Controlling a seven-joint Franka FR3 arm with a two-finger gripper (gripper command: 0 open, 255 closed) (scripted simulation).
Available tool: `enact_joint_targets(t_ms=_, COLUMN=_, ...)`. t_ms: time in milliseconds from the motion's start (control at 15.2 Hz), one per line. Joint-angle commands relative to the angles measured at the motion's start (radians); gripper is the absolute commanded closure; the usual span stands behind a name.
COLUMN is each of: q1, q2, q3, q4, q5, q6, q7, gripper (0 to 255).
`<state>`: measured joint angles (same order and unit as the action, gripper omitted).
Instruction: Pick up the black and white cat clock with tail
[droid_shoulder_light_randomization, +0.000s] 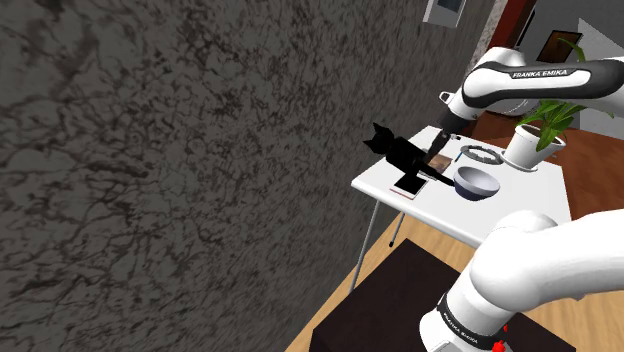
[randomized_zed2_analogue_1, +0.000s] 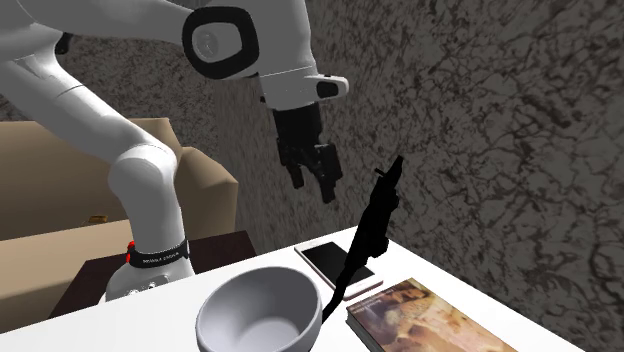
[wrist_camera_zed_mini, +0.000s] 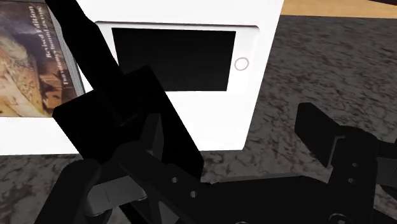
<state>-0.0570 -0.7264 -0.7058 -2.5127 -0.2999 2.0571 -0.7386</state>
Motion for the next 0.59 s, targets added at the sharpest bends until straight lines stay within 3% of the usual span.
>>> enact_joint_targets(t_ms=0, q1=0.030, q2=0.051, q3=-0.086, q4=0.030, q5=0.010, q6=0.043, q7=-0.073, gripper=0)
enact_joint_targets(t_ms=264, q1=0.134, q2=0.158, q3=-0.278, q4=0.103, q5=0.063, q6=0.117, q7=-0.222, gripper=0)
enact_joint_targets(t_ms=528, q1=0.303, q2=0.260, q3=-0.510, q4=0.191, q5=0.153, q6=0.168, q7=-0.374, gripper=0)
